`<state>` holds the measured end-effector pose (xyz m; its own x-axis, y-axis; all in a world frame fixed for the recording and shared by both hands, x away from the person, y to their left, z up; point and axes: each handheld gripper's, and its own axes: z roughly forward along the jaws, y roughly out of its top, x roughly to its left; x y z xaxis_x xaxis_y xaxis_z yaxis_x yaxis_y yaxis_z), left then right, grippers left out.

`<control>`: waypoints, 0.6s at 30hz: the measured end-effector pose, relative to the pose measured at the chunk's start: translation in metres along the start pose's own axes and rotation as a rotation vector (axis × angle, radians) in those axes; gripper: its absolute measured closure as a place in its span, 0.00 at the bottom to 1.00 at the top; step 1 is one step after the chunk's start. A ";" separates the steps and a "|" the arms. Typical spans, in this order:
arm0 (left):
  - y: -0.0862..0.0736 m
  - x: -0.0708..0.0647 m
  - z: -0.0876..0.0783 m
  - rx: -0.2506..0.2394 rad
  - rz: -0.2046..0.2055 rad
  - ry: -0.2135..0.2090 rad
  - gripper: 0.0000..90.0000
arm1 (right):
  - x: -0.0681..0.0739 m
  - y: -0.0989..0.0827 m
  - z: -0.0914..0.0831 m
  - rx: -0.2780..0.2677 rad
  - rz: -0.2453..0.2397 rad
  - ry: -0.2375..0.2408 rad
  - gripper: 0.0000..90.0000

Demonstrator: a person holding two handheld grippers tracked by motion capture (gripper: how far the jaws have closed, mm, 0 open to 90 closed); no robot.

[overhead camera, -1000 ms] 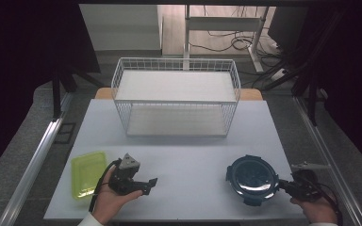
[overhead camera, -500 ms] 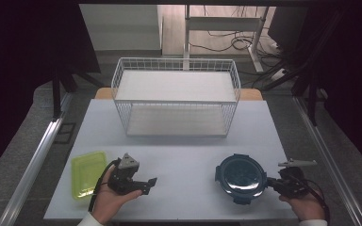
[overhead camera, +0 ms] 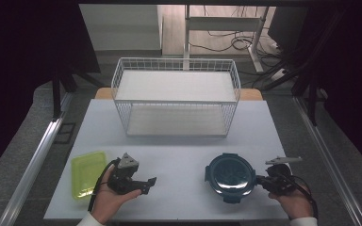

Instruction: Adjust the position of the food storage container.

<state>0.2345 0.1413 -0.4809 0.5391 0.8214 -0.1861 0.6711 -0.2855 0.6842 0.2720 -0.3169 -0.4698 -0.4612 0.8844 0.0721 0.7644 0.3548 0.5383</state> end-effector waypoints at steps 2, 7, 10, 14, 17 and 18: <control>0.000 0.000 0.000 -0.002 -0.001 0.000 0.20 | 0.004 0.003 0.002 0.001 -0.010 0.004 0.98; 0.000 0.001 -0.001 -0.003 -0.004 0.001 0.20 | 0.013 0.006 0.007 0.012 -0.033 0.022 0.98; 0.000 0.002 0.000 -0.002 -0.004 0.003 0.20 | 0.020 0.009 0.011 0.017 -0.051 0.035 0.98; 0.000 0.002 -0.001 -0.004 -0.001 0.005 0.20 | 0.030 0.012 0.017 0.024 -0.085 0.046 0.98; 0.000 0.003 -0.001 -0.005 -0.004 0.006 0.20 | 0.036 0.015 0.020 0.021 -0.098 0.052 0.98; 0.000 0.003 -0.002 -0.006 -0.006 0.006 0.20 | 0.038 0.017 0.021 0.020 -0.101 0.052 0.98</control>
<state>0.2356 0.1449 -0.4800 0.5323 0.8258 -0.1861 0.6710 -0.2775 0.6875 0.2767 -0.2715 -0.4757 -0.5588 0.8270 0.0619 0.7214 0.4478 0.5283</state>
